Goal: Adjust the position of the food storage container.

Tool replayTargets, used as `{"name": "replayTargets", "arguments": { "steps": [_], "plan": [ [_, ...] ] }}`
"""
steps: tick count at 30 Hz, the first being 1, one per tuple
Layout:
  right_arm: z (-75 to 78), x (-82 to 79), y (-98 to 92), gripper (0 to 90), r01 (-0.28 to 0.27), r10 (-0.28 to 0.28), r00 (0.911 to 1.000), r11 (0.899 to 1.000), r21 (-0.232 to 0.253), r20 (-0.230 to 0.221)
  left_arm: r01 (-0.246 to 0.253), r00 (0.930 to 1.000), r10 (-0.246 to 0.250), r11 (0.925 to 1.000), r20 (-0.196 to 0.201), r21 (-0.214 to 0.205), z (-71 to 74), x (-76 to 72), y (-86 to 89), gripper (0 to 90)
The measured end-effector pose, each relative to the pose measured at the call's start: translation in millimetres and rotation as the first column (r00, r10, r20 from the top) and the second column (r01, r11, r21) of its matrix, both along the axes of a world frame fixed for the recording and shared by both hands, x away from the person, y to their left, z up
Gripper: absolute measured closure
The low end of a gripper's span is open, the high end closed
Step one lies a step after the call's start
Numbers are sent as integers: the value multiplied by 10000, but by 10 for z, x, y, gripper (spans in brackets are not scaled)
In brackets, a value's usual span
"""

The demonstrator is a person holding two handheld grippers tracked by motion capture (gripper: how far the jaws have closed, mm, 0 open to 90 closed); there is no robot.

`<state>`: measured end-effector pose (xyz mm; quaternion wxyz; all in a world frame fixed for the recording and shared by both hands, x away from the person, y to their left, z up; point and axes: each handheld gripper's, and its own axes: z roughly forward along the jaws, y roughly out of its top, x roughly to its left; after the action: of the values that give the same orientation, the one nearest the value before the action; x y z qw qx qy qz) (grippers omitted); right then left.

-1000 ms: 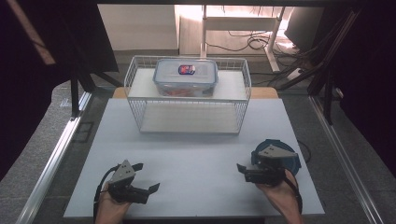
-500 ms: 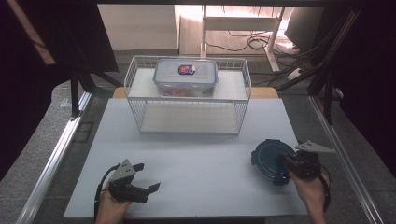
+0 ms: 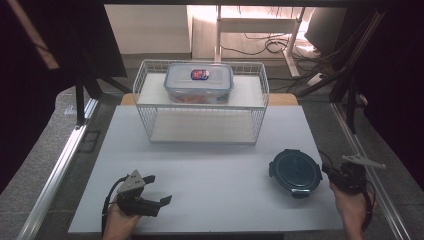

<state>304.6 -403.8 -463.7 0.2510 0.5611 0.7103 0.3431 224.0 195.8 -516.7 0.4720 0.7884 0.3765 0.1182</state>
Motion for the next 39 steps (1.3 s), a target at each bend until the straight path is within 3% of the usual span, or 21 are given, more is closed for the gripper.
{"name": "replayTargets", "arguments": {
  "steps": [6,16,27,36,38,39],
  "plan": [
    [-41,24,40,892,-55,50,9998,9996,-294,-184,-4,10000,4,10000,-36,-59,-2,6,-3,61],
    [-63,27,64,894,-200,202,9995,9998,88,-249,61,10000,-61,10000,-56,-7,-10,25,-33,62],
    [-86,70,339,894,-969,975,9948,9951,210,-286,78,9999,-78,10000,-123,-6,-25,37,-46,63],
    [-114,91,620,895,-1890,1920,9804,9800,621,-454,87,9998,-88,10000,-176,-40,-31,46,-49,63],
    [-119,92,788,894,-2363,2398,9693,9696,635,-541,93,9998,-93,10000,-176,-34,-32,45,-50,63],
    [-119,92,788,894,-2363,2398,9693,9696,635,-541,93,9998,-93,10000,-176,-34,-32,45,-50,63]
  ]
}}
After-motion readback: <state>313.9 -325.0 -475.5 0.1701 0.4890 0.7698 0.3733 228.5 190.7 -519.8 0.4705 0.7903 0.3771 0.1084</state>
